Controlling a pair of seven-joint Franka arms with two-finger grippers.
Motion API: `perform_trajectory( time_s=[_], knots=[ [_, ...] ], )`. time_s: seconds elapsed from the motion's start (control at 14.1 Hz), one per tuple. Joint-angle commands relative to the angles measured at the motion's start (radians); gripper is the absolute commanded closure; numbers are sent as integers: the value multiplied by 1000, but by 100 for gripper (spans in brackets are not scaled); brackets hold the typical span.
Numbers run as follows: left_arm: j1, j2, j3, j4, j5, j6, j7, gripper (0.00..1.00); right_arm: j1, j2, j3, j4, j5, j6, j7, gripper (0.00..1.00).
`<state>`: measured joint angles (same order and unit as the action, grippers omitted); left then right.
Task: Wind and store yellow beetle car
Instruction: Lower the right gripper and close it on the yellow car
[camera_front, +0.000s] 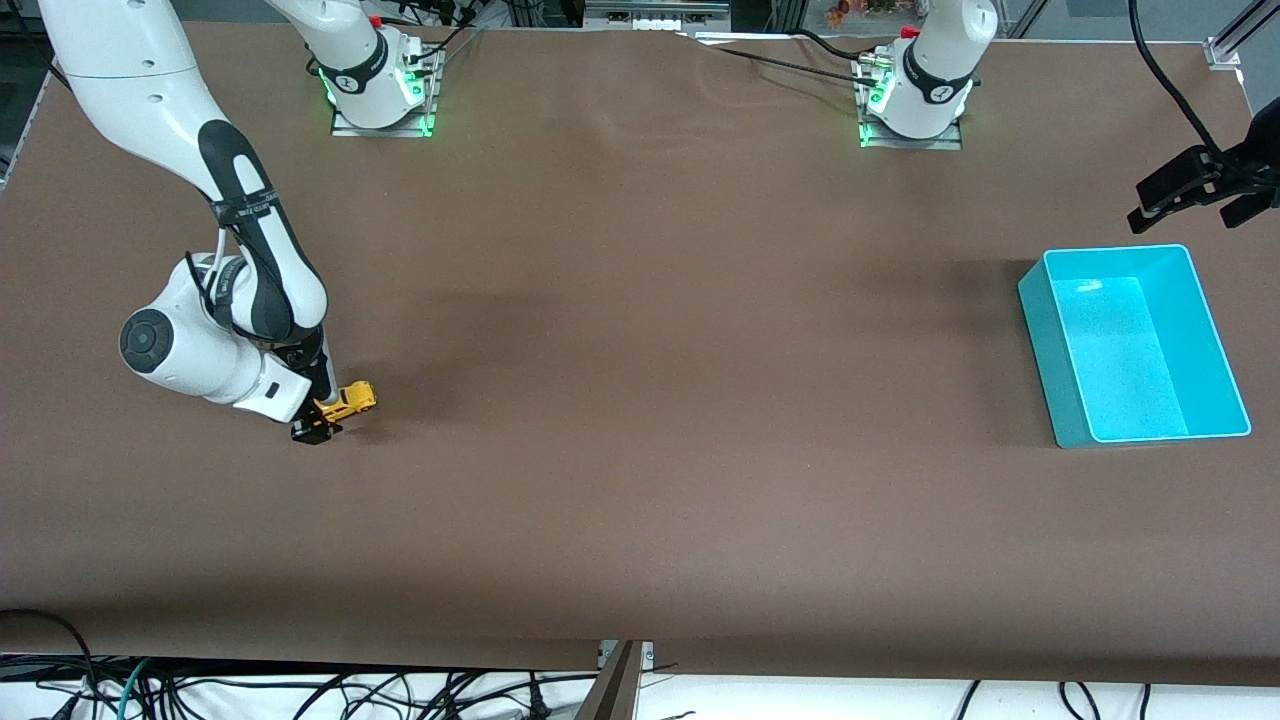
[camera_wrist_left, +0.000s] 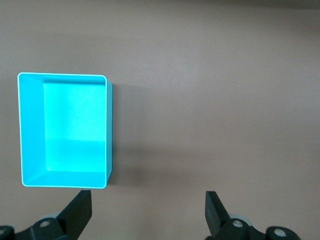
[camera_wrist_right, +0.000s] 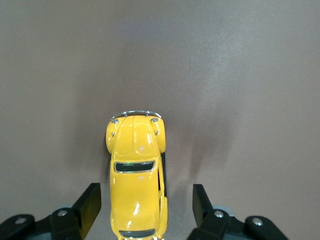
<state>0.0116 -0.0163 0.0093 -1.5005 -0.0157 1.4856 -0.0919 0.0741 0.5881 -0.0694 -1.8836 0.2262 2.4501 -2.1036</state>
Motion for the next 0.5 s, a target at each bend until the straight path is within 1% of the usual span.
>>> perform_trajectory(
  time_s=[0.0, 0.21, 0.42],
  knots=[
    [2, 12, -3, 28, -12, -18, 6, 0, 9, -2, 3, 17, 21, 3, -19, 17],
    [2, 12, -3, 28, -12, -18, 6, 0, 9, -4, 3, 21, 21, -2, -18, 15],
    [2, 12, -3, 28, -12, -18, 6, 0, 9, -4, 3, 20, 22, -3, -13, 16]
  ],
)
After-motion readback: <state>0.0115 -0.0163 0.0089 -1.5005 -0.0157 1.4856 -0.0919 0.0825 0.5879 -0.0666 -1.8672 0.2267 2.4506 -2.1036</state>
